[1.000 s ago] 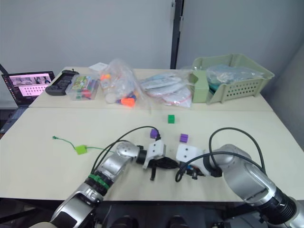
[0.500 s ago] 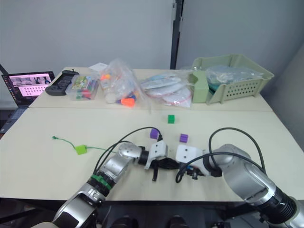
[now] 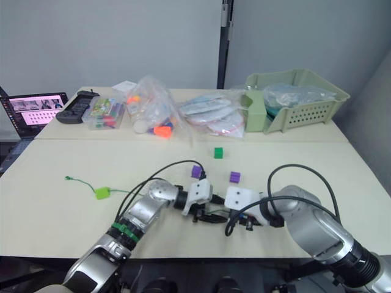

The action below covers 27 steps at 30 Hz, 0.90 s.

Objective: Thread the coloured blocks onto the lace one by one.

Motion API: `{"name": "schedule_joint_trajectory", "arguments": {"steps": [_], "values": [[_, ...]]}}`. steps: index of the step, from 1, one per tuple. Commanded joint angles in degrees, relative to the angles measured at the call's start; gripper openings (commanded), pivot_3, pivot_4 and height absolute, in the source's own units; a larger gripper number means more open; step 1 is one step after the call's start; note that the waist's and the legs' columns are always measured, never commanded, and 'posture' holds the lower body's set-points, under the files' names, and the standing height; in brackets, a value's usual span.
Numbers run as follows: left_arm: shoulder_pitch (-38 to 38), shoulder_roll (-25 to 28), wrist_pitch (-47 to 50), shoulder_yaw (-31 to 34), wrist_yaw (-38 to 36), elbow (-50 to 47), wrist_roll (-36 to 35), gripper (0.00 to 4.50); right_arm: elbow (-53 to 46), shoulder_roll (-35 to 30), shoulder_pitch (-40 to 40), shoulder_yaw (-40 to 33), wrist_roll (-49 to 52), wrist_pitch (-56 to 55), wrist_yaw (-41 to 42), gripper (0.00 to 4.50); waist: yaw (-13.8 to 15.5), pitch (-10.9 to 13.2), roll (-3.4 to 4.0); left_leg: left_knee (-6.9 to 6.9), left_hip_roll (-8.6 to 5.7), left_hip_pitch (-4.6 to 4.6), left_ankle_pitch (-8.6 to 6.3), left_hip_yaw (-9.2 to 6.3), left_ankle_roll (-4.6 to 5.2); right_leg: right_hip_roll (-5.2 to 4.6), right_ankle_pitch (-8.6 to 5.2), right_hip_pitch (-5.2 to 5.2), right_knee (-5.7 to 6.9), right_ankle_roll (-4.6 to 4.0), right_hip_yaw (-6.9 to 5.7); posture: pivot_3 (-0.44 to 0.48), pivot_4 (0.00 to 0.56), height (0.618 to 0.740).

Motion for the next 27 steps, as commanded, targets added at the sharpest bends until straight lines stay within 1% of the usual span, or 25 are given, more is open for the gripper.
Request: {"name": "schedule_joint_trajectory", "arguments": {"steps": [1,7,10,13,15,16,27], "values": [[-0.29,0.60,-0.15,0.14,-0.50,-2.34,-0.35,2.68,0.48,0.55,0.12,1.35,0.23,-0.15,-0.18,1.29,-0.01,-0.01,0.00,0.00,0.00,0.00,0.00,0.00,0.00,0.00,0.00,0.00,0.00,0.00,0.00,0.000,0.150,0.734],[-0.20,0.90,-0.28,-0.22,-0.32,-1.94,-0.23,2.68,0.37,0.63,0.13,1.33,0.25,-0.07,-0.29,1.29,0.00,-0.01,-0.01,0.00,0.00,0.00,0.00,0.00,0.00,0.00,0.00,0.00,0.00,0.00,0.00,0.000,0.150,0.734],[-0.28,0.75,-0.15,-0.18,-0.50,-1.72,-0.48,1.84,0.53,0.67,-0.10,1.29,0.25,-0.06,-0.24,1.29,-0.02,-0.01,-0.01,0.00,0.00,0.01,0.00,0.00,0.00,0.00,0.00,0.00,0.00,0.00,0.00,0.000,0.150,0.734],[-0.26,0.56,-0.04,-0.18,-0.77,-1.62,-0.70,0.88,0.52,0.55,-0.08,1.18,0.28,-0.07,-0.17,1.29,-0.01,-0.01,-0.01,0.00,0.00,0.00,0.00,0.00,0.00,0.00,0.00,-0.01,0.00,0.00,0.00,0.000,0.150,0.734],[-0.32,0.31,-0.12,-0.35,-0.96,-1.54,-0.67,0.10,0.59,0.52,-0.09,1.14,0.29,-0.12,-0.16,1.29,-0.01,-0.01,-0.01,0.00,0.00,0.00,0.00,0.00,0.00,0.00,0.00,0.00,0.00,0.00,0.00,0.000,0.150,0.734],[-0.33,0.14,-0.14,-0.47,-1.03,-1.57,-0.65,0.01,0.60,0.51,-0.10,1.15,0.28,-0.13,-0.15,1.29,0.00,-0.01,-0.01,0.00,0.00,0.00,0.00,0.00,0.00,0.00,0.00,0.00,0.00,0.00,0.00,0.000,0.150,0.734],[-2.04,-4.20,-1.32,-1.31,-0.10,1.89,0.03,0.00,0.59,0.33,-0.14,1.00,0.39,-0.18,-0.01,1.29,0.07,-0.01,-0.02,0.00,-0.01,0.01,0.00,0.00,0.00,0.00,0.00,0.01,0.00,0.00,0.00,0.000,0.150,0.734]]}}
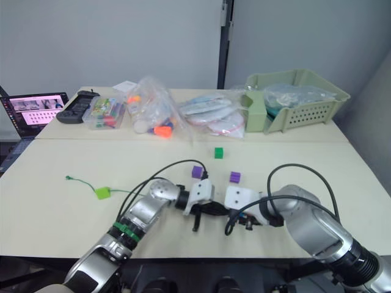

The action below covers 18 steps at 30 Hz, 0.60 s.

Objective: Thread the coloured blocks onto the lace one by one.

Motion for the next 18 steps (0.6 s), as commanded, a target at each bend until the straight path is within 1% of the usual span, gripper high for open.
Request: {"name": "schedule_joint_trajectory", "arguments": {"steps": [1,10,13,15,18], "values": [[-1.51,-2.24,-1.25,-0.87,0.19,0.82,0.10,0.00,0.04,0.15,0.22,0.88,0.39,-0.11,-0.01,1.29,0.02,0.00,0.00,0.00,0.00,0.00,0.00,0.00,0.00,0.00,0.00,0.01,0.00,0.00,0.00,0.000,0.150,0.734],[-1.65,-2.57,-0.80,0.45,0.62,0.63,-0.61,0.00,-0.32,0.10,0.59,0.92,0.58,0.16,-0.13,1.29,0.16,-0.02,-0.04,0.05,-0.01,0.00,0.00,0.00,0.00,-0.02,0.00,0.05,-0.01,0.00,0.00,0.000,0.150,0.734],[-1.62,-2.24,1.24,1.48,-0.13,-0.92,-2.22,0.80,-0.21,0.19,0.54,1.00,0.61,0.13,-0.10,1.29,0.09,-0.02,-0.04,0.05,-0.01,0.00,0.00,0.00,0.00,-0.01,0.00,0.04,-0.01,0.00,0.00,0.000,0.150,0.734],[-1.61,-1.75,2.25,1.96,-0.58,-2.25,-2.96,1.50,-0.09,0.24,0.51,1.06,0.59,0.05,-0.06,1.29,0.08,-0.02,-0.04,0.05,0.00,0.00,0.00,0.00,0.00,-0.01,0.00,0.03,-0.01,0.00,0.00,0.000,0.150,0.734],[-1.83,-1.08,2.92,2.74,-0.62,-3.67,-3.57,2.43,0.21,0.31,0.45,1.10,0.54,-0.18,0.00,1.29,-0.01,-0.02,-0.04,0.04,0.00,0.00,0.00,0.00,0.00,0.00,0.00,0.02,0.00,0.00,0.00,0.000,0.150,0.734]]}}
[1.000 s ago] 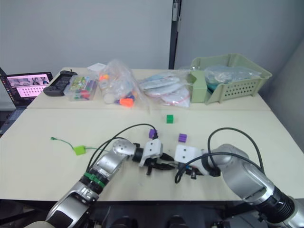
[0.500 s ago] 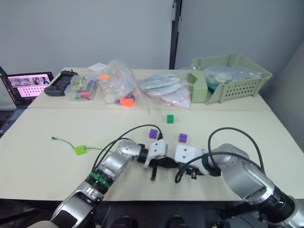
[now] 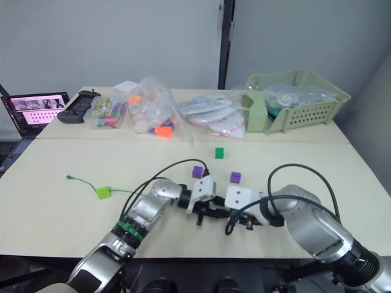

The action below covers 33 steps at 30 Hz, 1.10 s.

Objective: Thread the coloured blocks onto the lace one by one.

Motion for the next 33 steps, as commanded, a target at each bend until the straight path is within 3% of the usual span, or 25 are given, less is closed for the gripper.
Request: {"name": "schedule_joint_trajectory", "arguments": {"steps": [1,2,4,6,15,17,23,33], "values": [[-1.76,0.76,0.86,2.03,-0.33,-3.76,-2.16,2.88,0.30,0.35,0.34,1.15,0.39,-0.36,0.02,1.29,-0.03,0.00,0.00,-0.01,0.00,0.00,0.00,0.00,0.00,0.01,0.00,-0.01,0.01,0.00,0.00,0.000,0.150,0.734],[-2.11,1.47,1.35,2.66,-0.41,-4.49,-2.52,3.03,0.46,0.46,0.25,1.25,0.35,-0.51,0.03,1.29,-0.05,0.00,0.00,-0.01,0.00,0.00,0.00,0.00,0.00,0.00,0.00,-0.01,0.01,0.00,0.00,0.000,0.150,0.734],[-2.44,2.66,1.80,2.88,-0.93,-5.52,-2.73,3.86,0.67,0.63,0.08,1.38,0.30,-0.87,0.10,1.29,-0.12,0.00,0.00,-0.01,0.01,-0.01,0.00,-0.01,0.00,0.01,0.00,-0.02,0.01,0.00,0.00,0.000,0.150,0.734],[-2.38,4.27,2.33,2.66,-1.99,-6.84,-3.07,4.41,0.79,0.67,-0.09,1.55,0.33,-1.14,0.37,1.29,-0.13,0.00,0.00,-0.01,0.01,0.00,0.00,-0.01,0.00,0.01,0.00,-0.02,0.01,0.00,0.00,0.000,0.150,0.734],[-0.84,10.45,1.14,2.33,-4.02,-8.45,-2.30,4.50,2.71,0.29,-2.13,3.21,-0.84,-3.34,2.12,1.29,-0.31,0.00,0.00,-0.02,0.02,0.02,0.00,0.00,0.00,0.02,0.00,-0.03,0.01,-0.01,0.00,0.000,0.150,0.734],[-0.62,10.78,1.10,2.27,-3.93,-8.55,-2.31,4.50,3.21,0.34,-2.84,3.27,-0.88,-3.46,2.44,2.32,-0.27,0.00,0.00,-0.02,0.03,0.02,0.00,0.00,0.00,0.02,0.00,-0.03,0.02,-0.01,0.00,0.000,0.150,0.734],[0.87,10.68,1.15,1.43,-3.26,-9.67,-2.00,4.50,2.56,-0.82,-4.32,1.53,0.53,-3.06,4.13,4.35,0.16,0.00,0.00,-0.02,0.00,-0.06,0.00,0.02,0.00,-0.01,0.00,-0.09,0.00,0.00,0.01,0.000,0.150,0.734],[0.88,8.46,0.45,0.04,-3.03,-8.80,-2.09,4.50,-5.81,-4.93,-0.34,-14.15,11.85,4.60,6.31,4.43,0.44,0.01,0.00,-0.02,-0.02,-0.13,0.00,-0.01,0.00,-0.03,0.00,-0.10,-0.02,0.00,-0.01,0.000,0.150,0.734]]}}
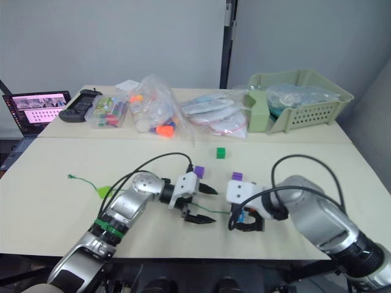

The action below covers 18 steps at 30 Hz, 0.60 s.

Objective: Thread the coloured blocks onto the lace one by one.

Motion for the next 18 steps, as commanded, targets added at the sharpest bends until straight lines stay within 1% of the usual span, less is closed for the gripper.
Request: {"name": "schedule_joint_trajectory", "arguments": {"steps": [1,3,5,7,13,18], "values": [[-0.51,-1.28,-1.38,-0.39,0.23,-0.70,-0.21,4.50,-4.44,-0.94,2.66,-8.60,6.10,3.88,0.61,4.43,0.05,0.00,0.00,0.00,0.00,0.00,0.00,0.01,0.00,0.00,0.00,0.00,-0.01,0.00,0.00,0.000,0.150,0.734],[-0.83,-2.63,-1.66,-0.79,0.72,0.44,-0.01,4.50,-6.17,-1.17,5.46,-13.22,8.75,6.21,0.05,4.43,0.05,0.00,0.00,0.00,0.00,0.00,0.00,0.01,0.00,0.00,0.00,0.00,-0.02,0.00,0.01,0.000,0.150,0.734],[-1.54,-5.17,-2.01,-1.36,1.95,2.53,0.45,4.50,-8.39,-2.09,10.35,-18.05,10.19,8.41,-0.93,4.43,0.51,0.00,0.00,0.00,0.00,0.00,0.00,0.00,0.00,0.00,0.00,0.02,-0.01,0.00,0.01,0.000,0.150,0.734],[-2.13,-6.85,-2.38,-1.73,2.77,4.08,0.94,4.50,-10.14,-2.23,13.09,-20.65,11.49,10.01,-2.27,4.43,0.67,0.00,-0.01,0.02,-0.02,-0.02,0.00,0.02,0.00,-0.02,0.00,0.03,-0.04,0.01,0.03,0.000,0.150,0.734],[-3.97,-10.60,-4.00,-2.75,3.54,8.23,2.15,4.50,-14.04,-1.60,18.22,-25.75,14.48,13.58,-6.72,4.43,0.62,0.01,-0.02,0.03,-0.02,0.00,0.00,0.01,0.00,0.01,0.00,0.02,0.00,0.01,0.04,0.000,0.150,0.734],[-5.31,-12.64,-5.64,-3.42,4.46,11.40,3.76,4.50,-15.90,-1.64,21.57,-28.20,16.11,14.84,-10.10,4.43,0.76,0.01,-0.02,0.04,-0.05,-0.01,0.00,0.01,0.00,-0.01,0.00,0.04,-0.03,0.03,0.05,0.000,0.150,0.734]]}}
